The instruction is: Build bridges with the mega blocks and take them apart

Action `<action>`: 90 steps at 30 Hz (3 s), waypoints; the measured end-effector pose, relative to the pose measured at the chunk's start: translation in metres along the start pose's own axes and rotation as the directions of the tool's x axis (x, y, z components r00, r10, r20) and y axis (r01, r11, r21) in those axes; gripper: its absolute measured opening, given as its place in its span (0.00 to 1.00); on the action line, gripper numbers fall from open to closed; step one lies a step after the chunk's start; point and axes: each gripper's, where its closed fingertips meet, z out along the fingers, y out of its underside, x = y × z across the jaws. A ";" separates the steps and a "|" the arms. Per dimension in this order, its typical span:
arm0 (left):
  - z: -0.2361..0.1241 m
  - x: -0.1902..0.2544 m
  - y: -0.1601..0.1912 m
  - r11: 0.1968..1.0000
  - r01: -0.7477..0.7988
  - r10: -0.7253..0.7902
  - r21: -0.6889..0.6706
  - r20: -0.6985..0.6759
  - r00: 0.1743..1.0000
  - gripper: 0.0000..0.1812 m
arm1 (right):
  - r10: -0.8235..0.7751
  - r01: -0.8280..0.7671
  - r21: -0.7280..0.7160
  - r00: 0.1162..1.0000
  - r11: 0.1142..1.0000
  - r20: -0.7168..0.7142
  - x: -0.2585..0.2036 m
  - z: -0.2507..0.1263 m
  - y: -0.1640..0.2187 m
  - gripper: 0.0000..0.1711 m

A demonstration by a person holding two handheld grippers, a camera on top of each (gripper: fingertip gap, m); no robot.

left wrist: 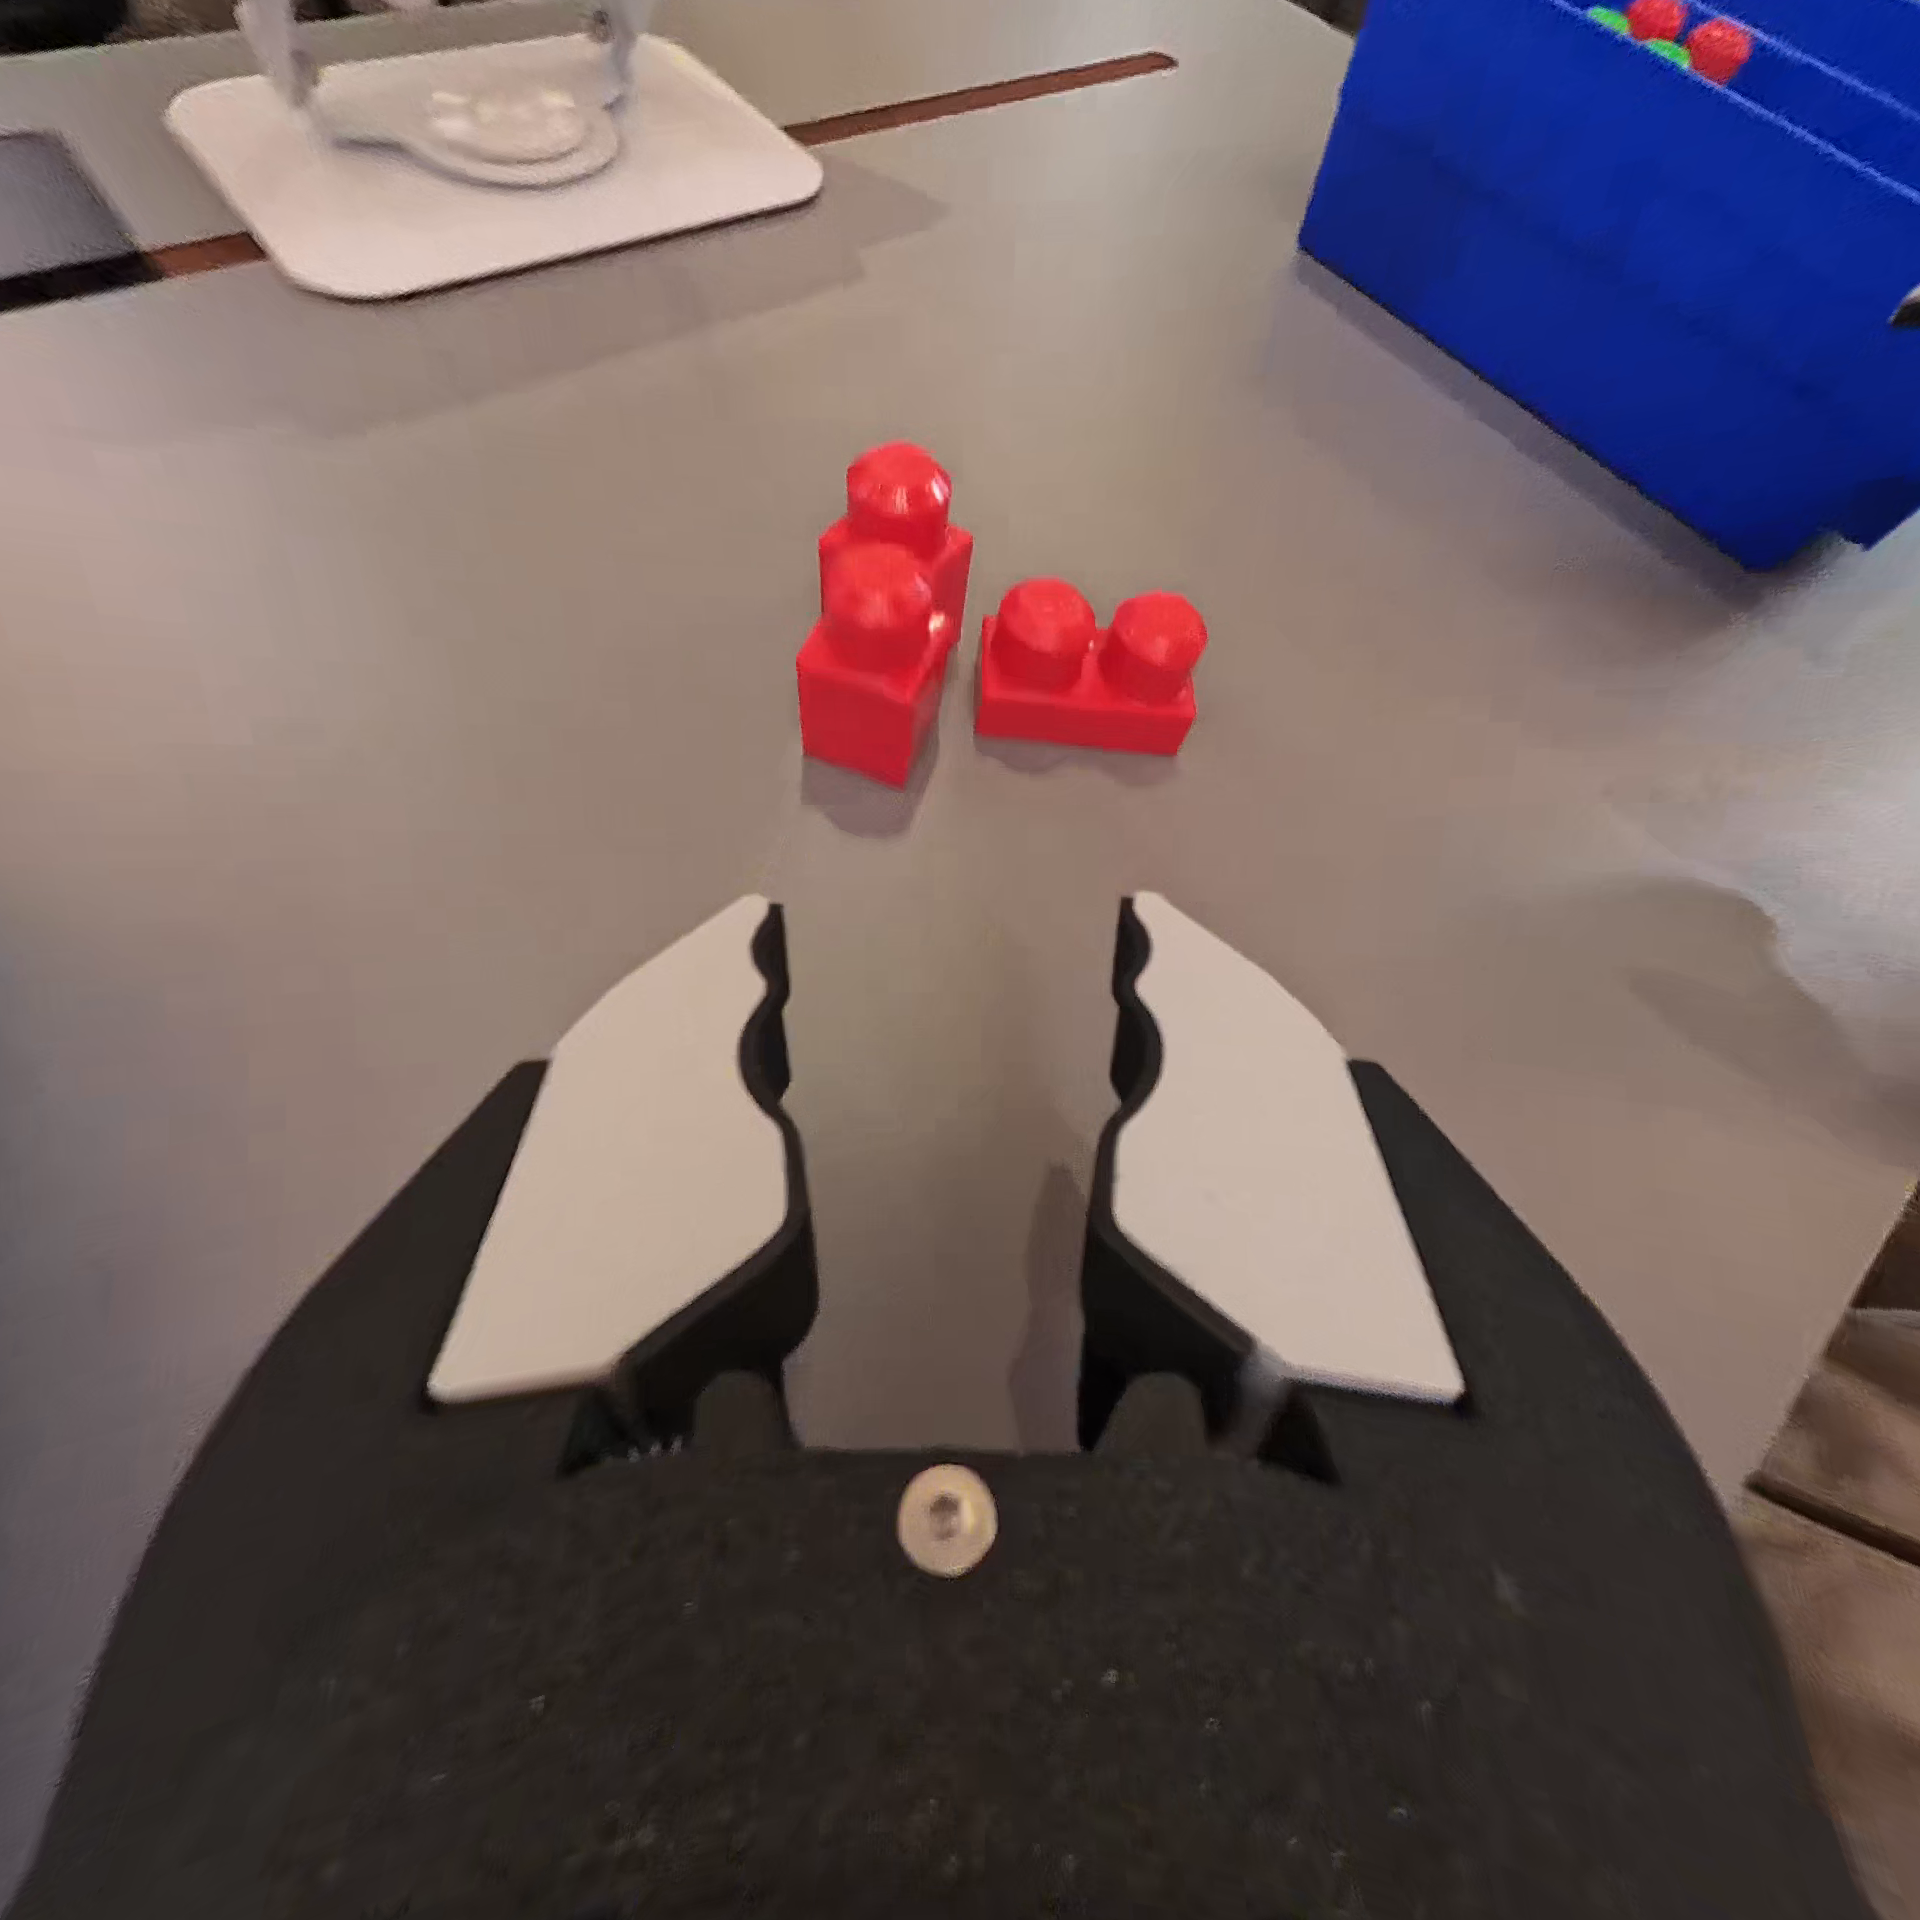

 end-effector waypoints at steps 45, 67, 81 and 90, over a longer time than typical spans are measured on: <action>0.110 -0.052 -0.010 0.903 -0.343 0.352 -0.260 -0.012 0.936 0.42 | 0.012 -0.016 -0.133 0.999 0.991 -0.030 0.020 0.039 0.021 0.39; 0.105 -0.035 -0.008 0.916 -0.314 0.286 -0.250 -0.141 0.948 0.17 | 0.009 -0.014 -0.142 0.999 0.990 -0.033 0.021 0.043 0.022 0.39; 0.091 -0.039 0.004 0.918 -0.298 0.281 -0.262 -0.100 0.955 0.19 | -0.061 0.070 -0.256 0.997 0.964 0.045 -0.006 0.068 0.028 0.39; 0.033 -0.008 0.014 0.987 -0.149 0.148 -0.067 -0.009 0.989 0.41 | -0.102 0.146 -0.354 0.985 0.924 0.142 -0.047 0.134 0.029 0.39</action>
